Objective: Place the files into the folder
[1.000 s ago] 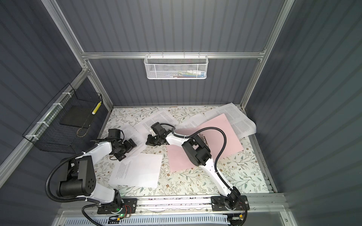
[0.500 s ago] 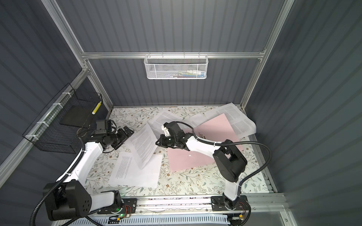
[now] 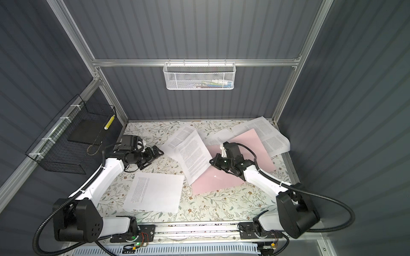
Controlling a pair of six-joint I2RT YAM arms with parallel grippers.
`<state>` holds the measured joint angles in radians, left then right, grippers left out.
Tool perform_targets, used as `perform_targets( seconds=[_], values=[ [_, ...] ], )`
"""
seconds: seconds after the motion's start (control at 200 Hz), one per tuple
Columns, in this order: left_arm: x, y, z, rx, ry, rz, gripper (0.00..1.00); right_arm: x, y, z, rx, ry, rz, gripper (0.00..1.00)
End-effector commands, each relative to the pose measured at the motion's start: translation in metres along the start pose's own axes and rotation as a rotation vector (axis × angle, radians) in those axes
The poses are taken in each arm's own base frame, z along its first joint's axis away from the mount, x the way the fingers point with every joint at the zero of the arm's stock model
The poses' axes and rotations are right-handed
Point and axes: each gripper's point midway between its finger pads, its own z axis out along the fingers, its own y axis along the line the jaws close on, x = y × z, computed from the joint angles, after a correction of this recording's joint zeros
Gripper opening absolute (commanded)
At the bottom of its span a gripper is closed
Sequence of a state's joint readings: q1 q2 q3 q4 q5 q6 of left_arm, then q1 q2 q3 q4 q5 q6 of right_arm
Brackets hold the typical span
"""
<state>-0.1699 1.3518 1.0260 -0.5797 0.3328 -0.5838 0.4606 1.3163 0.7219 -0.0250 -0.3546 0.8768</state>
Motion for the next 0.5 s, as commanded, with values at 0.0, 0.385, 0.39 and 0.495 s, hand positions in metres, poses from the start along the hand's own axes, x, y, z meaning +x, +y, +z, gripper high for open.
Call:
perform_targets(
  seconds=[0.0, 0.385, 0.39, 0.495],
  values=[
    [0.012, -0.036, 0.015, 0.052, 0.044, 0.093, 1.00, 0.002, -0.038, -0.015, 0.105, -0.090, 0.079, 0.00],
    [0.094, -0.133, 0.114, 0.104, 0.259, 0.312, 1.00, -0.006, -0.099, -0.069, 0.230, -0.275, 0.165, 0.00],
    [0.094, -0.134, 0.115, 0.105, 0.259, 0.312, 1.00, -0.006, -0.099, -0.069, 0.231, -0.275, 0.165, 0.00],
    [0.108, -0.141, 0.140, 0.099, 0.306, 0.329, 1.00, -0.002, -0.104, -0.072, 0.241, -0.278, 0.175, 0.00]
  ],
)
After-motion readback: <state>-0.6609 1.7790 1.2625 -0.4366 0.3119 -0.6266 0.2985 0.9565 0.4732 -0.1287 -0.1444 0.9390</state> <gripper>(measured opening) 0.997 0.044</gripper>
